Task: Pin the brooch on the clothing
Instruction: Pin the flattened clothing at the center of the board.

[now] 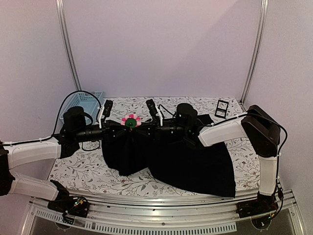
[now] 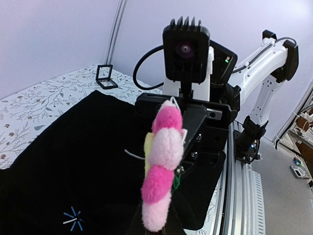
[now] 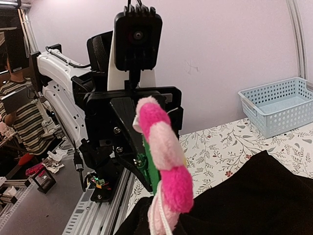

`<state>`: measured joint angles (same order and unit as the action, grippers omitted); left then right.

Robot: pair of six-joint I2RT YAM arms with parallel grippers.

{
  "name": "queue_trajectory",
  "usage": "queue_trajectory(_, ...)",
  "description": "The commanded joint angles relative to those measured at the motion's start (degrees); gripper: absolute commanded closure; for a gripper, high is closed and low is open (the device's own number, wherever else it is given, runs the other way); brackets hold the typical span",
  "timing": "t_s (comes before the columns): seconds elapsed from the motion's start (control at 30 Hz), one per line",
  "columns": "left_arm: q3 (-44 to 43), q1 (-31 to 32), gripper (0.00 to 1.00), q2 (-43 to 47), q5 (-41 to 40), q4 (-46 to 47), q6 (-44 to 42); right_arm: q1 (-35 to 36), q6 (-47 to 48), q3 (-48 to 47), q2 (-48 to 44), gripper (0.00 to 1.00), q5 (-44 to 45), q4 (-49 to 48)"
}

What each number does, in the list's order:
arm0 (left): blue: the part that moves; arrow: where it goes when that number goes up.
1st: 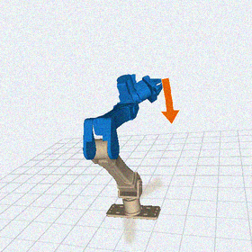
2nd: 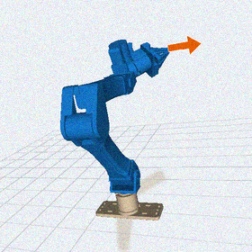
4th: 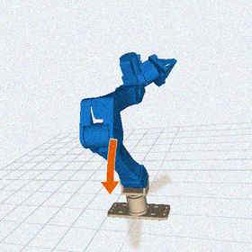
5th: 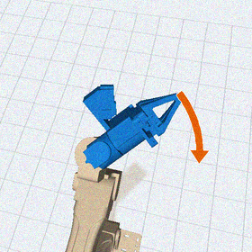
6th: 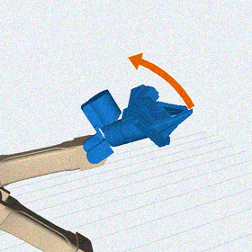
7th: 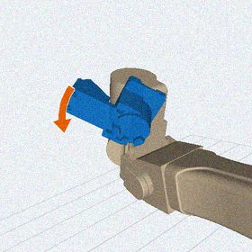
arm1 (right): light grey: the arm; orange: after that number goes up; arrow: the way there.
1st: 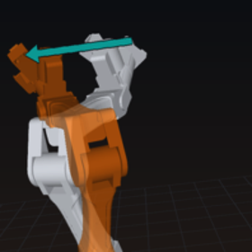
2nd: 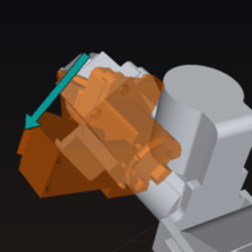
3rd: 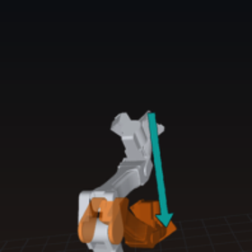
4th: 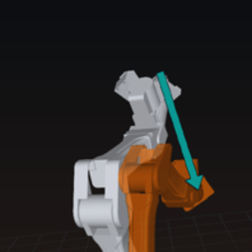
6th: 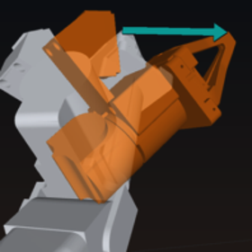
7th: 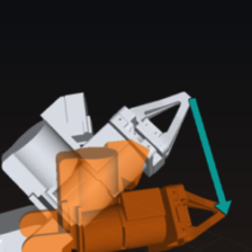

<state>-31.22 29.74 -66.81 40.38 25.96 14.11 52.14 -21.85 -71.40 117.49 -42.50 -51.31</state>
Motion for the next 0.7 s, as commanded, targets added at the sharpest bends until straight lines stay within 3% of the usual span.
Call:
queue_trajectory(0.0, 1.66, 2.52, 1.00, -2.10, 1.82, -1.23, 0.37, 1.43, -1.68, -1.06, -0.17, 1.00, -0.28, -0.97)
queue_trajectory(0.17, -0.61, 1.33, 0.45, 0.46, 2.85, -10.89, -7.71, 1.34, -3.52, 1.33, -1.04, 1.00, 0.86, 1.25)
queue_trajectory(0.27, -2.16, -1.06, 0.30, 2.29, 5.49, -18.34, -13.53, 1.06, -4.01, 2.02, -1.92, 1.00, 1.32, 3.77)
queue_trajectory(0.47, -3.95, -3.17, 0.26, 4.34, 8.07, -32.14, -28.30, 0.38, -6.74, 2.48, -2.53, 1.00, 2.03, 5.60)
queue_trajectory(0.67, 0.70, 1.60, 0.31, 3.95, 2.59, -24.85, -28.62, 0.39, -10.38, 2.32, -2.28, 1.00, 4.24, 5.47)
